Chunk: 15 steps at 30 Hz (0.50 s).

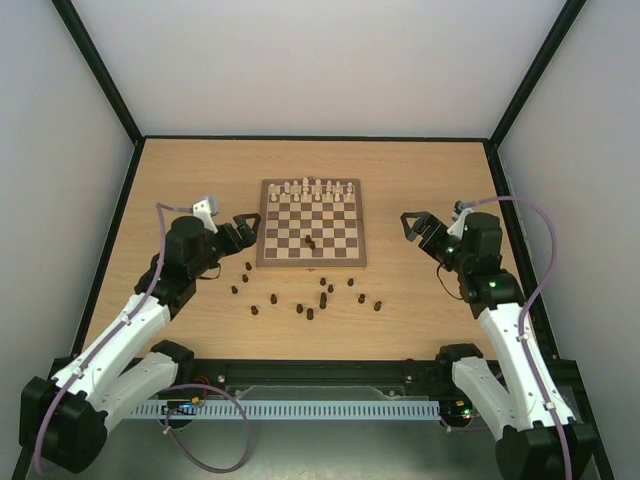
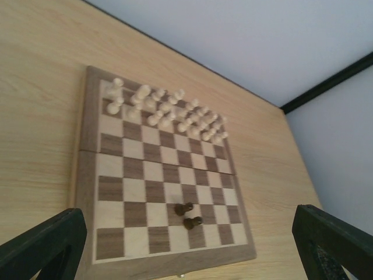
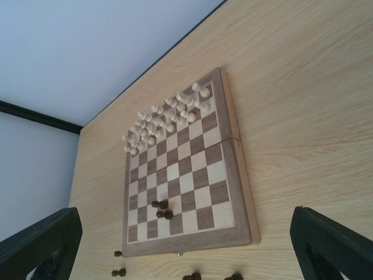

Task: Set up the chess pieces on the board
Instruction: Adjust the chess piece on the chessboard.

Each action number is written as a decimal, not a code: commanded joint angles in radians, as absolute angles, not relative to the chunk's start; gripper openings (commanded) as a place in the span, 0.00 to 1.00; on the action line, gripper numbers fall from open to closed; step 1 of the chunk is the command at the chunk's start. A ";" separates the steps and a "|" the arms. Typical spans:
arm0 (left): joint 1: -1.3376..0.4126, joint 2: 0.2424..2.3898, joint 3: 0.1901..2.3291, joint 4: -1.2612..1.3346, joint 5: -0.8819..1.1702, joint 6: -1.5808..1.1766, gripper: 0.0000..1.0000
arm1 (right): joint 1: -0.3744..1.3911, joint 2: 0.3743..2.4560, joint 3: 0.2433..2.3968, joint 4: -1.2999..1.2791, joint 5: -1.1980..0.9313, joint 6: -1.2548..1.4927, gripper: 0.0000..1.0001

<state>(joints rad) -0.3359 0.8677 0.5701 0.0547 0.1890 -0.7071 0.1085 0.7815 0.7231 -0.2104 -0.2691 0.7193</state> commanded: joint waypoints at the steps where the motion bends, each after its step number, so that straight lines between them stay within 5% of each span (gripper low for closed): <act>1: -0.409 0.893 0.648 -0.084 -0.104 -0.716 0.99 | 0.119 0.751 0.660 -0.158 -0.310 0.694 0.99; 8: -0.411 0.896 0.622 -0.026 0.019 -0.635 0.99 | 0.149 0.820 0.575 -0.006 -0.385 0.748 0.99; 15: -0.411 0.815 0.574 0.031 0.092 -0.574 0.99 | 0.280 0.978 0.708 -0.104 -0.300 0.684 0.99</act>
<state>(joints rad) -0.4095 0.8684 0.6144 -0.0307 0.0299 -0.6250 0.2230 0.9161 0.6144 -0.0696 -0.3241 0.7185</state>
